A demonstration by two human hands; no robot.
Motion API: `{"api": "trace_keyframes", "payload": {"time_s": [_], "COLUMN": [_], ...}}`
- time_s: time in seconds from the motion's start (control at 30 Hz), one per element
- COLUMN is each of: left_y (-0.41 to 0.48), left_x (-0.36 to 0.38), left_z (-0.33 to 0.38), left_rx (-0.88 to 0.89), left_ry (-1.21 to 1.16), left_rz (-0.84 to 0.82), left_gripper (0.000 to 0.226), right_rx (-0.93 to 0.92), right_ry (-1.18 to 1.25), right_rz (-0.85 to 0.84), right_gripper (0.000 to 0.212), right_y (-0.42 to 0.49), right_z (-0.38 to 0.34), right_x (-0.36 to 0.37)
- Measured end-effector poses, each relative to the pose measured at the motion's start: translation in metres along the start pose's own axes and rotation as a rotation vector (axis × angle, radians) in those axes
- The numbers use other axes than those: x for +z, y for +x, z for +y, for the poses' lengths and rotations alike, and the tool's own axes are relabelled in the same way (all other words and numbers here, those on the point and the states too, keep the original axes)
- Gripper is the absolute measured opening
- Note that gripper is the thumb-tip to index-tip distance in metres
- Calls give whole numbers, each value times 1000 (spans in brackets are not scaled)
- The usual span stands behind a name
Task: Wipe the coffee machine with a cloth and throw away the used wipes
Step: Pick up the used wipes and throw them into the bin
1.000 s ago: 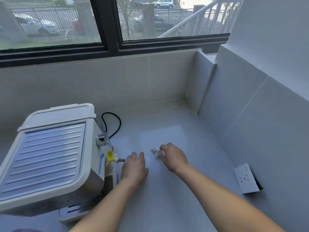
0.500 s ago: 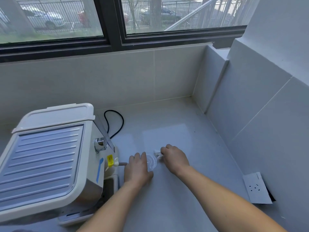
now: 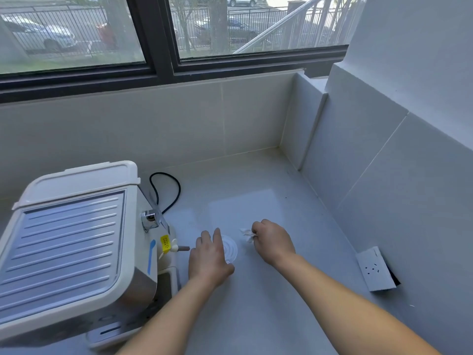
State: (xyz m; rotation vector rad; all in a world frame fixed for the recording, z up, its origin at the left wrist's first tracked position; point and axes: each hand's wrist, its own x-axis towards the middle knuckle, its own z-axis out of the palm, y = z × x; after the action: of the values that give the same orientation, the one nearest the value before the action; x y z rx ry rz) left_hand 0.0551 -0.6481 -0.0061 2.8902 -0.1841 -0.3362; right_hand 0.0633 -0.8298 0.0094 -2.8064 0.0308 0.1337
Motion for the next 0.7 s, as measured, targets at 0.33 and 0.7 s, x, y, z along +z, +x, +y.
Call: {"api": "trace_keyframes", "payload": {"time_s": [0.33,0.7], "left_y": [-26,-69], "left_x": [-5,-8], "left_z": [14,21], "left_rx": [106,272], "left_ry": [-2,20], "left_rz": [1,-27], "left_gripper": [87,81], "right_rx": [74,256], "right_ry": [-1,18], "right_rz": [56,162], "right_gripper": [10,10], "right_y": [-52,-133], "right_z": [8,13], "right_x": [-16,-25]}}
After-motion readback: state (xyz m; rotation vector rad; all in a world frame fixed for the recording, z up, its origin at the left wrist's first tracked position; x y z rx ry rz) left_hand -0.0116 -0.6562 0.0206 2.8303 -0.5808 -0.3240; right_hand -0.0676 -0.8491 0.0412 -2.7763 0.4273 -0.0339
